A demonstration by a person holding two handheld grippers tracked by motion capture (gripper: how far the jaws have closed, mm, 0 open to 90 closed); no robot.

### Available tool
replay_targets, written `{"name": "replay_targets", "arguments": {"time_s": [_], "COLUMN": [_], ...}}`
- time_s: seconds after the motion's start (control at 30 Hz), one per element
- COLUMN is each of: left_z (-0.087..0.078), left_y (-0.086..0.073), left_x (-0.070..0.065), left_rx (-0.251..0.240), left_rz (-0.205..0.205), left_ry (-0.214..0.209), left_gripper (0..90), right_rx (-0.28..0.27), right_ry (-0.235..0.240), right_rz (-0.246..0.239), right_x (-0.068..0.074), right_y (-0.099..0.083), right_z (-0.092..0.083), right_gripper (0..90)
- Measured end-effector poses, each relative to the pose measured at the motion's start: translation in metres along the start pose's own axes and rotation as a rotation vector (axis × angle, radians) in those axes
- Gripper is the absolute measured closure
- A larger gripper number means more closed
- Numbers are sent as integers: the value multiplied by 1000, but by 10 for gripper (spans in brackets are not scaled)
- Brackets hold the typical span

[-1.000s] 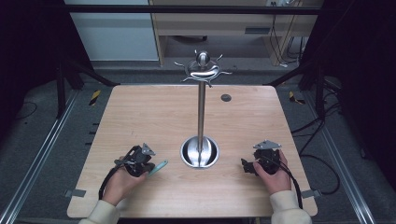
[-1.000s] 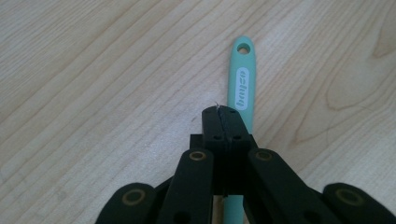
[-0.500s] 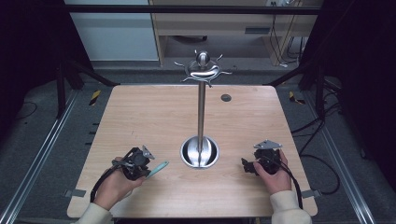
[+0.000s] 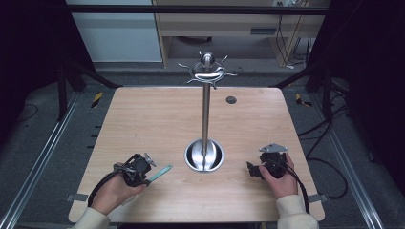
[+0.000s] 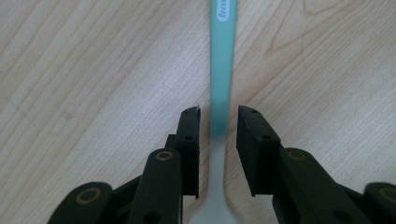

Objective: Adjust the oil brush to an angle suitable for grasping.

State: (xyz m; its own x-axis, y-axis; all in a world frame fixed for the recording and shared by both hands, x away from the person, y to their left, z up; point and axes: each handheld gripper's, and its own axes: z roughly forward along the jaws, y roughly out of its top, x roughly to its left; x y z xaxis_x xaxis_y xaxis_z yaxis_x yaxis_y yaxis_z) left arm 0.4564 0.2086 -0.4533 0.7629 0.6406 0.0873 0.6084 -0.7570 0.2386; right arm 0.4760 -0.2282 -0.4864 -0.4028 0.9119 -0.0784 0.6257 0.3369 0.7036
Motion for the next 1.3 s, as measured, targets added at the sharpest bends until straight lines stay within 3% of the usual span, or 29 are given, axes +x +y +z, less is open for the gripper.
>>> {"name": "replay_targets", "arguments": {"time_s": [0.8,1.1,1.23,1.3], "left_z": [9,10,9,7], "left_y": [0,-2,-2,-3], "left_x": [5,6,5,4], "left_rx": [61,57,58,36], "left_rz": [10,5,21,14], "left_ry": [-46,-56,-42,-42], "left_gripper": [763,814,816,817], "right_rx": [4,5,4,4], "right_ry": [-2,-1,-1,1], "right_rz": [-2,-1,-2,-2], "right_x": [0,0,-1,-1], "right_y": [0,0,0,0], "right_z": [0,0,0,0], "right_gripper": [82,82,82,82]}}
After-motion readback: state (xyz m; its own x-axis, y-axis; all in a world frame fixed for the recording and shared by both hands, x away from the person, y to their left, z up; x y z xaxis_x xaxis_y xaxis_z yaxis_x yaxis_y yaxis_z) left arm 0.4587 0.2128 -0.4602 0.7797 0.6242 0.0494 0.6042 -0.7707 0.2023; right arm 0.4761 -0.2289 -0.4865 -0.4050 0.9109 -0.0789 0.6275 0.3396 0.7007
